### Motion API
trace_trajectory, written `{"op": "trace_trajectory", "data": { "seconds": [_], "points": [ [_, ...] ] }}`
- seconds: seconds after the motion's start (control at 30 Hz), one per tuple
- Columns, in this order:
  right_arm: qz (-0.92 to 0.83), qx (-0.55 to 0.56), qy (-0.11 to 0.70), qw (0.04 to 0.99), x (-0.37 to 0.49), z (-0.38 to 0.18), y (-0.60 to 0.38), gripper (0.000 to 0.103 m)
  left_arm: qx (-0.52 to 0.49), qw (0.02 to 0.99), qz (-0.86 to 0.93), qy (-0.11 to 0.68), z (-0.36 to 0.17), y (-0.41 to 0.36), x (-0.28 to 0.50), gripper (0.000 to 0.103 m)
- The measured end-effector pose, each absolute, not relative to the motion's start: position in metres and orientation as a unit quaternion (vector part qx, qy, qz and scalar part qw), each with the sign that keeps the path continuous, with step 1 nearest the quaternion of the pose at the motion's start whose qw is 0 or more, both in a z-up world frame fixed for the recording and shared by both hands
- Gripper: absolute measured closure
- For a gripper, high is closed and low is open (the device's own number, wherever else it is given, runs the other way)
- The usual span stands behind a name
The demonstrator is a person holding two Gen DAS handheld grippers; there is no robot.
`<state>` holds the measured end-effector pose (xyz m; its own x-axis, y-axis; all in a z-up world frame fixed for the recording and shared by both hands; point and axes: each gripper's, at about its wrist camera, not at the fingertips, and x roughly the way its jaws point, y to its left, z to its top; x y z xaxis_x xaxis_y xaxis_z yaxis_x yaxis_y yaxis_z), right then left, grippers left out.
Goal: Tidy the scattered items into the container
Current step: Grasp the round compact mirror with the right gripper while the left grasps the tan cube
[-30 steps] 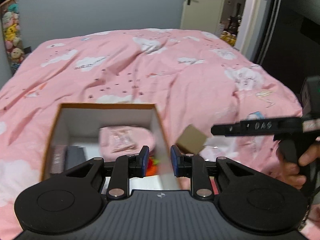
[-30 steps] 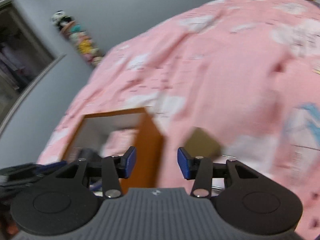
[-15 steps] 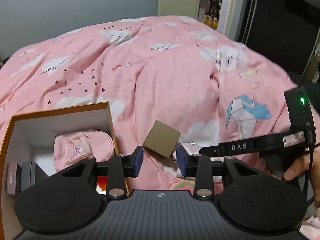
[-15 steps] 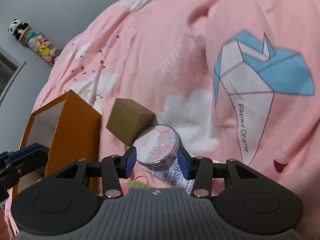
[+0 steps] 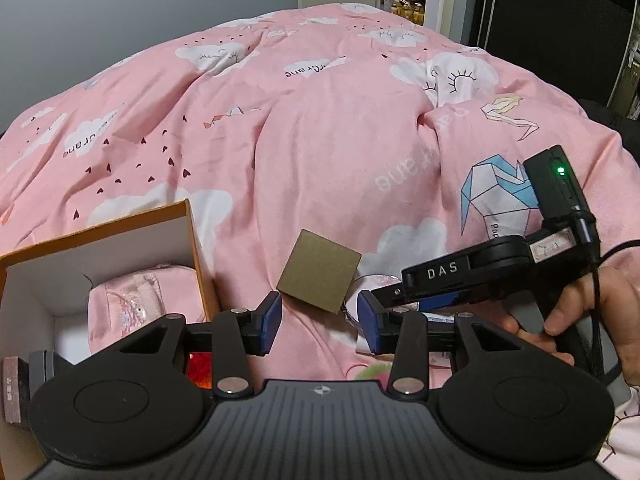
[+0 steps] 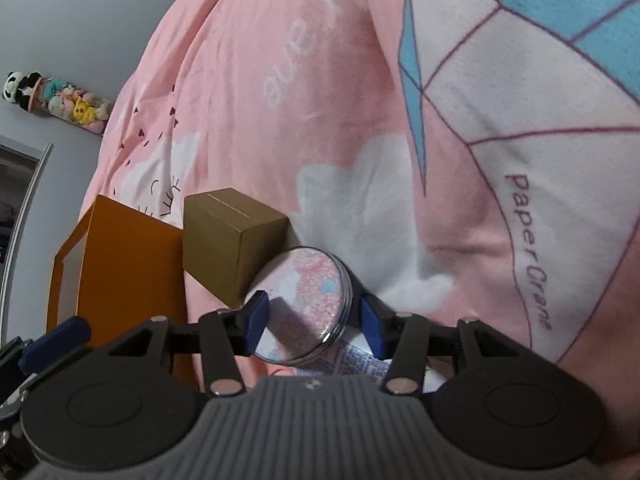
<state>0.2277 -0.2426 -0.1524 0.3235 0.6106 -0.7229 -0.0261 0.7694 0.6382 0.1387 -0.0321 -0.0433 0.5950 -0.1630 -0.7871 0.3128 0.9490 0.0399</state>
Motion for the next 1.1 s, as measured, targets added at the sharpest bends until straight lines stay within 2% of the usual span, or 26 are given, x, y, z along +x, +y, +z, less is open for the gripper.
{"op": "trace_trajectory", "data": {
  "seconds": [0.13,0.3,0.47,0.63,1.1],
  "points": [
    [0.215,0.27,0.524,0.779,0.22,-0.14,-0.246,0.079,0.105,0.889,-0.13,0.427,-0.046,-0.037,0.142,0.047],
    [0.208,0.244,0.468,0.823,0.208,-0.103,-0.254,0.088,0.141,0.885,-0.135,0.422,-0.05,-0.045,0.146,0.046],
    [0.166,0.149,0.415,0.882,0.203,-0.08,-0.255,0.088,0.2,0.877,-0.153,0.409,-0.06,-0.061,0.15,0.042],
    [0.165,0.153,0.44,0.869,0.209,-0.103,-0.259,0.088,0.262,0.858,-0.153,0.414,-0.08,-0.077,0.16,0.038],
    [0.17,0.17,0.454,0.858,0.219,-0.121,-0.256,0.082,0.319,0.824,-0.172,0.436,-0.11,-0.092,0.196,0.035]
  ]
}}
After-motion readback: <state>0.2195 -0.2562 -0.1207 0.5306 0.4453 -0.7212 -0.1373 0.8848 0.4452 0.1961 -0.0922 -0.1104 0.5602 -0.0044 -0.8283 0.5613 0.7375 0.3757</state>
